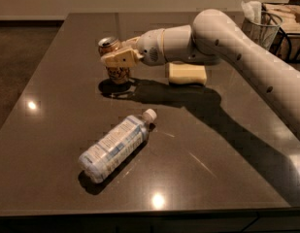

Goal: Place orange can upright

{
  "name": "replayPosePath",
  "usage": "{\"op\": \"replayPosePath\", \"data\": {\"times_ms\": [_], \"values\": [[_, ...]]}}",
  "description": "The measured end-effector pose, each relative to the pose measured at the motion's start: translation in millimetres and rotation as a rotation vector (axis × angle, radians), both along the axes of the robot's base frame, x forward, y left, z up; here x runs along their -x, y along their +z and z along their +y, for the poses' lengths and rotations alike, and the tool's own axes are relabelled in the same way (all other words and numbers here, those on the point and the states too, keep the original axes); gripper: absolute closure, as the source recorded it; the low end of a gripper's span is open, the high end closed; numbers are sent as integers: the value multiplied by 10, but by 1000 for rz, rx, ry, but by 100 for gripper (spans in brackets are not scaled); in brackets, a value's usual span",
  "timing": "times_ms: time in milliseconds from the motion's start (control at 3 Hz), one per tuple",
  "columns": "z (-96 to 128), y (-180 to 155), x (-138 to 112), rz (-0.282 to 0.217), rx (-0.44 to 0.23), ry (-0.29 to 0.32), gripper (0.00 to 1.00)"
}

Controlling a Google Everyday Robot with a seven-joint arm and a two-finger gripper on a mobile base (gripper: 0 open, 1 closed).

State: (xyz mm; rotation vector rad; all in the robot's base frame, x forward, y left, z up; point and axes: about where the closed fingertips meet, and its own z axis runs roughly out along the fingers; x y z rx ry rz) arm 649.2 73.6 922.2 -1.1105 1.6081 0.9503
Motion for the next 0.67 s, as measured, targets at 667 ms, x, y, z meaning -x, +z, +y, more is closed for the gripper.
{"op": "replayPosePath", "data": {"times_ms": [667], "values": [[-64, -96, 31, -5, -100, -37, 72]]}}
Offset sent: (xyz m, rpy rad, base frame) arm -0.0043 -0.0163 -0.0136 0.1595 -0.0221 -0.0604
